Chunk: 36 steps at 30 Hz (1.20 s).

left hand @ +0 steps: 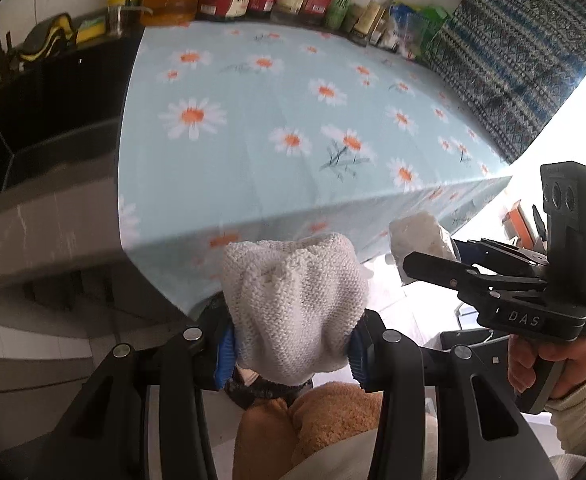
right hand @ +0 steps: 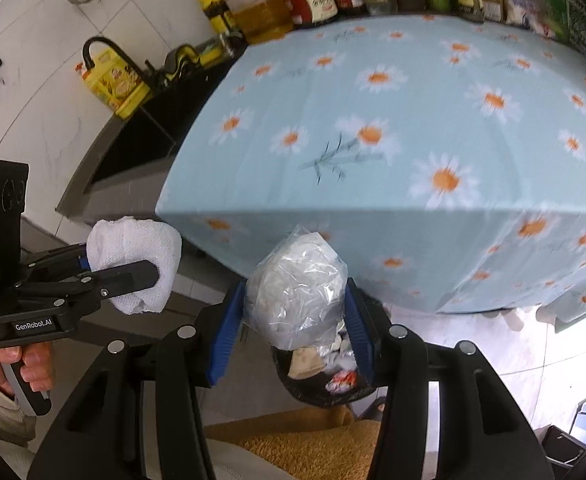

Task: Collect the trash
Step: 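Carry both tissues down over the black trash bin with both tools, then open both tools to drop the tissues into the bin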

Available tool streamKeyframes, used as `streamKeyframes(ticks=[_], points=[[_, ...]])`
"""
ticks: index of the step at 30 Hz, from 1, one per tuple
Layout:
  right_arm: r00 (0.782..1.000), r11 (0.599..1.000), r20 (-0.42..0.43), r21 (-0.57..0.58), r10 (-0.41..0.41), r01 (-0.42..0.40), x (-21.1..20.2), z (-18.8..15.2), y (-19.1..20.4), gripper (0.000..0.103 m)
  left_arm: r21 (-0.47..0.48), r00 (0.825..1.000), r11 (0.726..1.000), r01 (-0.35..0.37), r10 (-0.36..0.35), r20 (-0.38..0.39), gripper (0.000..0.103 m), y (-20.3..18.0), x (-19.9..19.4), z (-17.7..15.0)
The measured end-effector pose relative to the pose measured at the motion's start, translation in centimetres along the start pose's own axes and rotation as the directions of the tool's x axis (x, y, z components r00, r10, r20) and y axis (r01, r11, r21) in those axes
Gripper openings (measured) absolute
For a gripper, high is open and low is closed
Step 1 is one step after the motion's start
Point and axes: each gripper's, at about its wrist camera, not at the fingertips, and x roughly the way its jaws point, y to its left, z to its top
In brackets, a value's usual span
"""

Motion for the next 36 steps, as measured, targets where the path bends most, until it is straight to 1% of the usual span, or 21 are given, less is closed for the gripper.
streamKeyframes(ticks=[5,7,11,18,21,23,28,33,36], points=[[0.998,1.0,-0.056,0.018,0.003,-0.002,1.4,-1.4,-0.3,0.05,-0.027,0.998,1.0,0.011,-0.013,-0.062,0.043,0.8,1.8,-1.8],[0.996,1.0,-0.085,0.023,-0.007,0.009,2.0,-2.1,-0.4,0.05,-0.035,0.997,0.999,0.017,-0.02,-0.08,0.043,1.0,2.4,-2.4],[0.991,0.999,-0.134,0.044,-0.001,0.007,3.4,-3.3,-1.0,0.05,-0.058,0.992,0.998,0.02,-0.027,-0.124,0.043,1.6,4.1,-3.5],[0.976,0.997,-0.219,0.083,0.011,0.008,6.0,-5.3,-2.2,0.05,-0.093,0.978,0.996,0.012,-0.031,-0.204,0.043,2.9,7.6,-5.1],[0.969,0.994,-0.247,0.11,0.015,0.012,7.0,-5.9,-2.6,0.05,-0.094,0.972,0.996,0.009,-0.031,-0.234,0.043,3.1,9.0,-5.5],[0.965,0.99,-0.26,0.137,0.026,0.011,7.6,-6.3,-3.1,0.05,-0.096,0.968,0.995,0.007,-0.031,-0.25,0.044,3.2,9.8,-5.6],[0.958,0.987,-0.284,0.16,0.037,0.009,8.7,-7.2,-3.5,0.05,-0.101,0.955,0.995,-0.002,-0.028,-0.294,0.044,3.8,11.8,-6.3],[0.953,0.983,-0.297,0.181,0.052,0.003,9.6,-7.5,-4.1,0.051,-0.101,0.949,0.995,-0.004,-0.028,-0.315,0.044,3.7,13.2,-6.3],[0.955,0.98,-0.291,0.201,0.059,0.001,9.7,-7.7,-4.5,0.052,-0.099,0.946,0.995,-0.003,-0.029,-0.323,0.049,3.5,13.7,-6.0]])
